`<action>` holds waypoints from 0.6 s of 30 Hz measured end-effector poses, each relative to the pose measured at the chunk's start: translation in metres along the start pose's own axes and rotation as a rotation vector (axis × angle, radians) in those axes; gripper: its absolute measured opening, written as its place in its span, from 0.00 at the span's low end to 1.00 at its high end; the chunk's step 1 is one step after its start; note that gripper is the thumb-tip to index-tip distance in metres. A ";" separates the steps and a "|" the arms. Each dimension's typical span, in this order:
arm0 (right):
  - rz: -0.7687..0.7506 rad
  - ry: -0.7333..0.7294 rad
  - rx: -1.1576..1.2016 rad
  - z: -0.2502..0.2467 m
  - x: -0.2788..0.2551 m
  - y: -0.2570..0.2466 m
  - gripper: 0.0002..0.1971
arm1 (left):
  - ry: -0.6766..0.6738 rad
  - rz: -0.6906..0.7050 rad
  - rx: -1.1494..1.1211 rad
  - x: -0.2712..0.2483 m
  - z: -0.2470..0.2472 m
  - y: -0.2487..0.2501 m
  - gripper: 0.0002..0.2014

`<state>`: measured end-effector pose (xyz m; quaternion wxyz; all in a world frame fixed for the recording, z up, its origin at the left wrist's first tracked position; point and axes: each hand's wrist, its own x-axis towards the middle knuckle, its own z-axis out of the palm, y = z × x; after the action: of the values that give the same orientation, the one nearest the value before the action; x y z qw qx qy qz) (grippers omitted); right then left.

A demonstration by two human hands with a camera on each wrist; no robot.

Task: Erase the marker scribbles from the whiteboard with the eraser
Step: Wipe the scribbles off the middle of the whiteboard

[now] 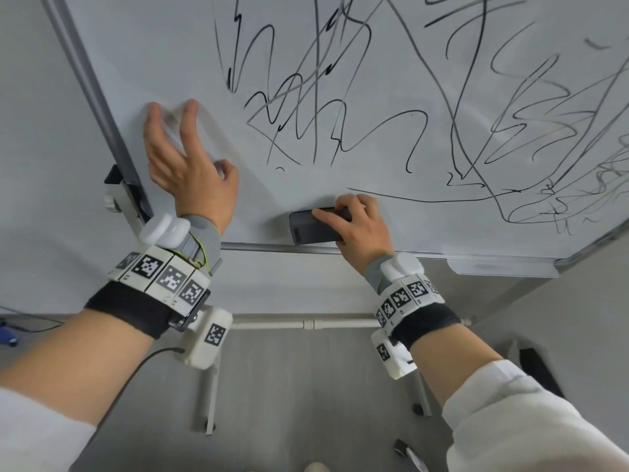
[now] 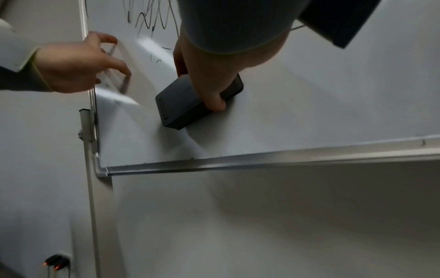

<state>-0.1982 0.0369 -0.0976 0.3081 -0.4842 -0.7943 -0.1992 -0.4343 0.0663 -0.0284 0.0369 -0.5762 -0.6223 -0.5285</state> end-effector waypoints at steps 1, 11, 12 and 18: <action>0.002 0.018 0.003 -0.003 0.005 0.000 0.32 | -0.001 0.000 0.001 0.000 0.000 0.000 0.37; 0.040 0.237 0.055 -0.036 0.080 -0.025 0.29 | 0.024 -0.010 -0.003 0.005 0.001 0.001 0.35; 0.024 0.208 0.052 -0.032 0.076 -0.026 0.29 | 0.030 -0.005 -0.003 0.006 0.000 0.001 0.34; -0.072 0.055 0.043 -0.017 0.062 -0.030 0.32 | 0.059 0.093 -0.020 0.015 -0.007 0.003 0.29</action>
<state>-0.2416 0.0529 -0.0433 0.3328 -0.4431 -0.8065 -0.2061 -0.4416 0.0708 -0.0137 0.0738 -0.5890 -0.5882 -0.5492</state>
